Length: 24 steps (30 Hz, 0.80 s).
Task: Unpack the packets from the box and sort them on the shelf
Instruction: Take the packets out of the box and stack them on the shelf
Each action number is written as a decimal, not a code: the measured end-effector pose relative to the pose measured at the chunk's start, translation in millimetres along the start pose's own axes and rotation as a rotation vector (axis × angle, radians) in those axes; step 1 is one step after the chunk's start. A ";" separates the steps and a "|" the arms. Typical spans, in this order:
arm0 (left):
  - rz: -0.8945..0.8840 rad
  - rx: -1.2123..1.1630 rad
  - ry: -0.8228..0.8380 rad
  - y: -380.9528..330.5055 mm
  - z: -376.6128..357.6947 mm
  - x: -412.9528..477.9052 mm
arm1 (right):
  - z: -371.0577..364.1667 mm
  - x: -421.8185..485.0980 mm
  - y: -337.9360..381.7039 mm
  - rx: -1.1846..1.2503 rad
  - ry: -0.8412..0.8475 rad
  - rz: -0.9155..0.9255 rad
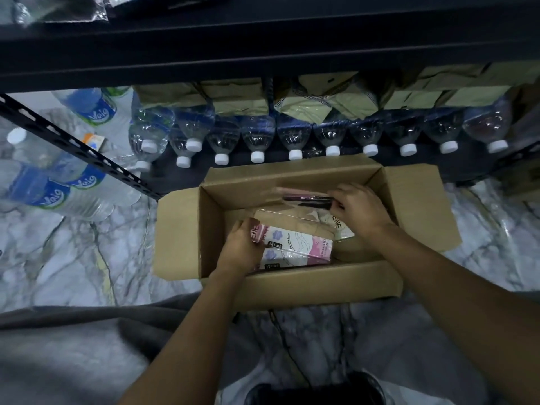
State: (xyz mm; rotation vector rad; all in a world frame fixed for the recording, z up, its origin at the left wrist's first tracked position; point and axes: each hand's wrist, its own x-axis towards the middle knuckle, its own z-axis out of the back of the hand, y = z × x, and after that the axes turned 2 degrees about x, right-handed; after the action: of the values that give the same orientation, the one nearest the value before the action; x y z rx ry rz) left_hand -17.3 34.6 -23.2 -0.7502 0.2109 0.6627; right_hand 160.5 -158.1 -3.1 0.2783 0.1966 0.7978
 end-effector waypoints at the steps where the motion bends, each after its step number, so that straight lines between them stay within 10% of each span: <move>1: -0.025 0.028 0.023 1.7 -1.8 0.8 | 3.7 -1.7 -0.4 0.015 -0.013 0.000; 13: -0.357 0.692 0.311 1.8 -34.5 44.0 | 6.6 -4.9 -7.1 0.103 -0.070 -0.030; 24: -0.461 0.627 0.320 1.9 -40.2 66.2 | 1.0 2.8 -12.2 0.135 -0.097 -0.016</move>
State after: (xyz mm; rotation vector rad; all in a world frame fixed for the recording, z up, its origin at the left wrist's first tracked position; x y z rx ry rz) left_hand 35.1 39.7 -80.0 -0.2718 0.4940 0.0157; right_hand 171.0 -164.3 -6.2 0.4413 0.1615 0.7546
